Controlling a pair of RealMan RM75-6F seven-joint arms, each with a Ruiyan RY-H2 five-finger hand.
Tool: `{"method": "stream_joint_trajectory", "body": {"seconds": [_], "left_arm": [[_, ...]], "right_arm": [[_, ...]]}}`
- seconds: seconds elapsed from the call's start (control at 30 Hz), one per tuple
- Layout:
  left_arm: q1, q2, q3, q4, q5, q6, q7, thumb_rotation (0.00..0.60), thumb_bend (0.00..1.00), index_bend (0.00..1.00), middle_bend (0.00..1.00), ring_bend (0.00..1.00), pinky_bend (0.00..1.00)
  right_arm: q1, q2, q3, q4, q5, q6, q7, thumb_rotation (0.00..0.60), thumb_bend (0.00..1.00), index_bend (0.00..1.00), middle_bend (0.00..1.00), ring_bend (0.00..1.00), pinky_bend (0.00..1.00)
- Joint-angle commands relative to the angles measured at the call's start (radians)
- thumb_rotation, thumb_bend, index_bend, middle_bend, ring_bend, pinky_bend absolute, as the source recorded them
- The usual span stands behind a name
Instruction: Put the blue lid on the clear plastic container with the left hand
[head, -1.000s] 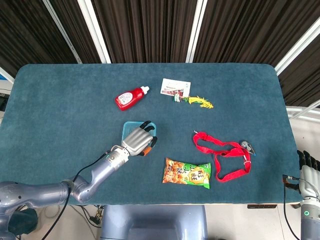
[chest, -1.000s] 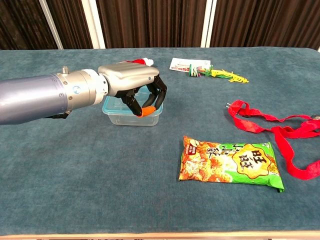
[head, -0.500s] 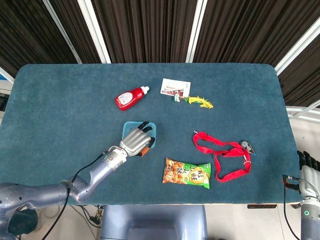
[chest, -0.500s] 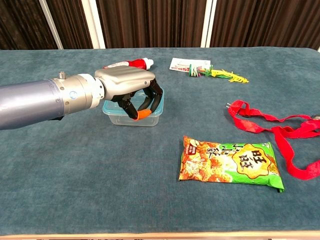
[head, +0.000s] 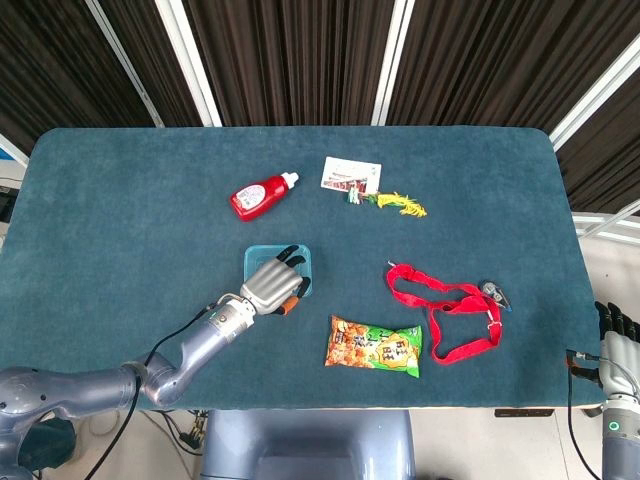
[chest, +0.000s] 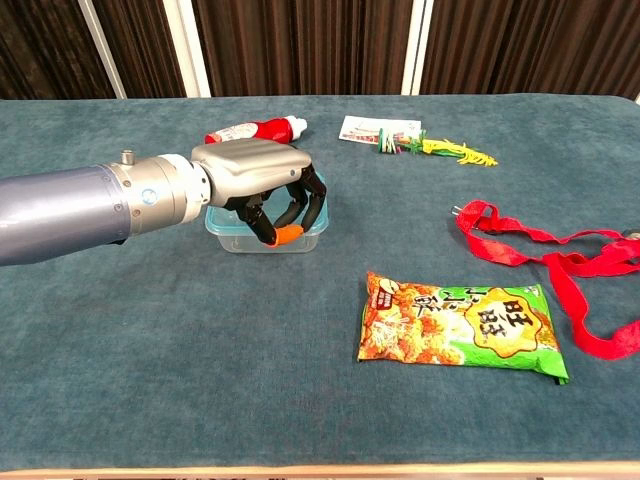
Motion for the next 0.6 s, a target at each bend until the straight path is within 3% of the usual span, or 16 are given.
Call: {"method": "stream_joint_trajectory", "body": {"seconds": [0.03, 0.6], "left_arm": [[0.001, -0.003, 0.000, 0.002, 0.013, 0.007, -0.004, 0.600, 0.47, 0.67, 0.65, 0.16, 0.06], [0.016, -0.016, 0.004, 0.032, 0.027, 0.004, -0.016, 0.600, 0.47, 0.67, 0.65, 0.16, 0.06]], "right_arm": [[0.001, 0.000, 0.000, 0.000, 0.000, -0.001, -0.001, 0.600, 0.27, 0.04, 0.00, 0.00, 0.00], [0.000, 0.007, 0.000, -0.007, 0.005, -0.002, 0.001, 0.600, 0.27, 0.04, 0.00, 0.00, 0.00]]}}
